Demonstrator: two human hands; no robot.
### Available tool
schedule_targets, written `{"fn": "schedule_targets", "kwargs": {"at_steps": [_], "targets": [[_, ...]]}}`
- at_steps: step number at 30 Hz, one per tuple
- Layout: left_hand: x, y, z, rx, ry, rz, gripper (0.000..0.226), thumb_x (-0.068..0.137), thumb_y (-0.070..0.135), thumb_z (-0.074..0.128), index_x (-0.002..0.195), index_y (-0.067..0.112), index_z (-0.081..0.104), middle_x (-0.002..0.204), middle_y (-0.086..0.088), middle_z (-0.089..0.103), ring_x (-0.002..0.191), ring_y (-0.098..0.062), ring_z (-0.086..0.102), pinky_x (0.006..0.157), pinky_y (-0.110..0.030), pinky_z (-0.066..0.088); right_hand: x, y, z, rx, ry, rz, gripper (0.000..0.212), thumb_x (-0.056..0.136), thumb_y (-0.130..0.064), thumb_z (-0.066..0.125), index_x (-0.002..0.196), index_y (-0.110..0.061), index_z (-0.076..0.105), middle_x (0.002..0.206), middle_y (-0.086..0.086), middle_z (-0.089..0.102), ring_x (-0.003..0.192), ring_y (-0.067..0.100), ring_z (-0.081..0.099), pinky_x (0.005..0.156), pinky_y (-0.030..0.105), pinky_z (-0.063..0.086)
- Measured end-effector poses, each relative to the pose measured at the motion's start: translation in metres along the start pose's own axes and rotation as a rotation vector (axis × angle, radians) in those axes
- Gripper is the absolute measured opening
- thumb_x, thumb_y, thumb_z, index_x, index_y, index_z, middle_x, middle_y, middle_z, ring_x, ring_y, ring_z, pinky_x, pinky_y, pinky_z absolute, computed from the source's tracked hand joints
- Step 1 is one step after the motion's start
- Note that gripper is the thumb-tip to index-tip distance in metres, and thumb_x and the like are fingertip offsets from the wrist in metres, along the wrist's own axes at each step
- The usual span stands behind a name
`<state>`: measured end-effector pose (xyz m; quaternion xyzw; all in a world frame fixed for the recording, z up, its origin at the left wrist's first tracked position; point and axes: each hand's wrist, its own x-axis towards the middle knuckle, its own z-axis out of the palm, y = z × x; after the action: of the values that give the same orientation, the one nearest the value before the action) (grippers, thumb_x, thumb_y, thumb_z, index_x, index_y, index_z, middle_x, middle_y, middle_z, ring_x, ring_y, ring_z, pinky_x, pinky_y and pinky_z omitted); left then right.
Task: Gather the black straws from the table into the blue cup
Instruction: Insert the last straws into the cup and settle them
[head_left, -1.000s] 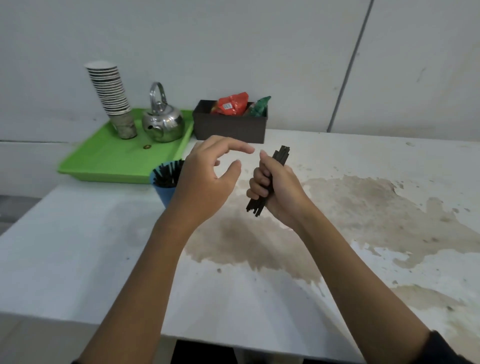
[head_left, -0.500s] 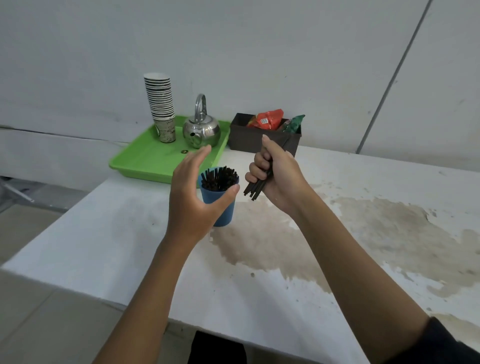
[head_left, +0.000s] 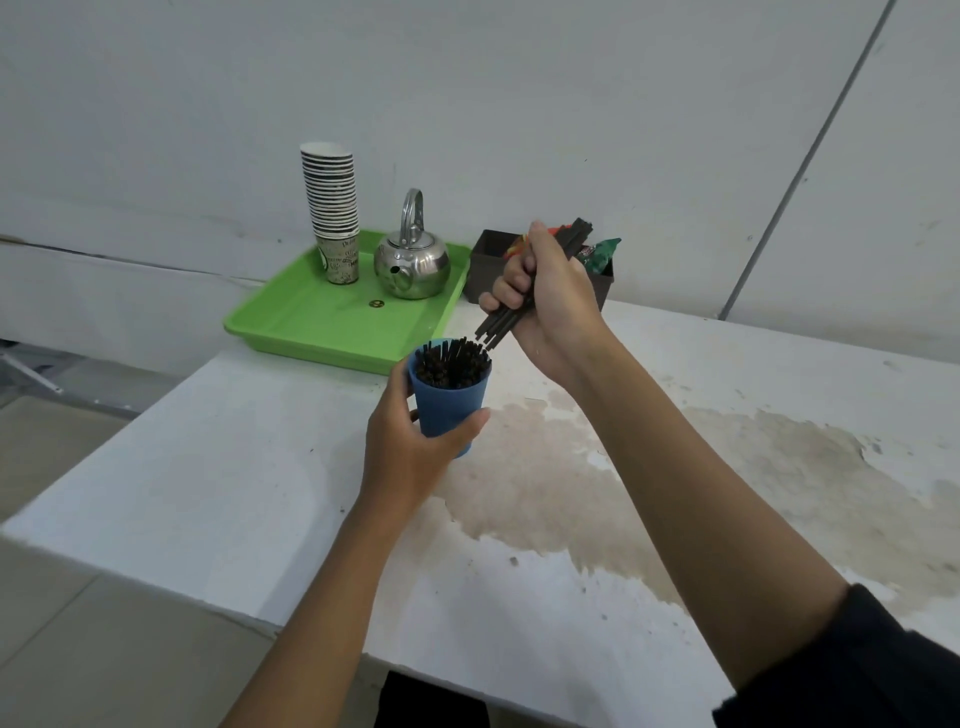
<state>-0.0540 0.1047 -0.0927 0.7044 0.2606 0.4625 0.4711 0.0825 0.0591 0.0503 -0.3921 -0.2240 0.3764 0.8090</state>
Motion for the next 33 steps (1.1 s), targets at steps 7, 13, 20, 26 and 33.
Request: {"fn": "schedule_targets", "kwargs": {"at_steps": [7, 13, 20, 26, 33], "targets": [[-0.001, 0.000, 0.000, 0.002, 0.001, 0.011, 0.071, 0.066, 0.048, 0.088, 0.124, 0.057, 0.049, 0.112, 0.035, 0.065, 0.098, 0.004, 0.068, 0.069, -0.017, 0.058, 0.007, 0.020, 0.015, -0.060, 0.042, 0.059, 0.039, 0.106, -0.023, 0.041, 0.069, -0.013, 0.035, 0.051, -0.001, 0.030, 0.038, 0.014, 0.032, 0.053, 0.032, 0.053], [0.000, 0.002, -0.001, 0.027, 0.000, 0.019, 0.071, 0.066, 0.053, 0.087, 0.122, 0.062, 0.045, 0.114, 0.038, 0.062, 0.098, 0.006, 0.067, 0.071, -0.019, 0.059, 0.005, 0.030, 0.013, -0.288, 0.101, 0.015, 0.036, 0.107, -0.023, 0.036, 0.073, -0.010, 0.041, 0.044, -0.005, 0.050, 0.055, 0.025, 0.071, 0.102, 0.048, 0.046], [0.000, 0.002, 0.000, 0.016, 0.000, 0.009, 0.070, 0.065, 0.053, 0.087, 0.120, 0.063, 0.045, 0.114, 0.037, 0.062, 0.105, 0.003, 0.065, 0.076, -0.026, 0.062, 0.000, 0.045, 0.005, -0.533, 0.157, -0.041, 0.042, 0.107, -0.040, 0.033, 0.075, -0.019, 0.051, 0.086, 0.005, 0.079, 0.097, 0.014, 0.072, 0.083, 0.016, 0.043], [-0.001, 0.004, 0.000, 0.007, -0.007, 0.001, 0.072, 0.063, 0.054, 0.085, 0.120, 0.064, 0.042, 0.114, 0.043, 0.058, 0.110, 0.008, 0.060, 0.076, -0.014, 0.055, -0.011, 0.062, -0.003, -0.910, 0.129, -0.176, 0.042, 0.102, -0.046, 0.042, 0.079, -0.030, 0.073, 0.080, 0.008, 0.070, 0.068, -0.010, 0.063, 0.059, 0.010, 0.040], [-0.002, 0.008, 0.000, -0.005, -0.011, -0.012, 0.071, 0.063, 0.053, 0.083, 0.120, 0.063, 0.042, 0.110, 0.044, 0.060, 0.105, 0.012, 0.061, 0.070, -0.007, 0.052, -0.018, 0.064, -0.005, -1.167, 0.079, -0.115, 0.045, 0.097, -0.042, 0.052, 0.069, -0.007, 0.059, 0.062, 0.003, 0.059, 0.059, 0.020, 0.055, 0.061, 0.036, 0.047]]}}
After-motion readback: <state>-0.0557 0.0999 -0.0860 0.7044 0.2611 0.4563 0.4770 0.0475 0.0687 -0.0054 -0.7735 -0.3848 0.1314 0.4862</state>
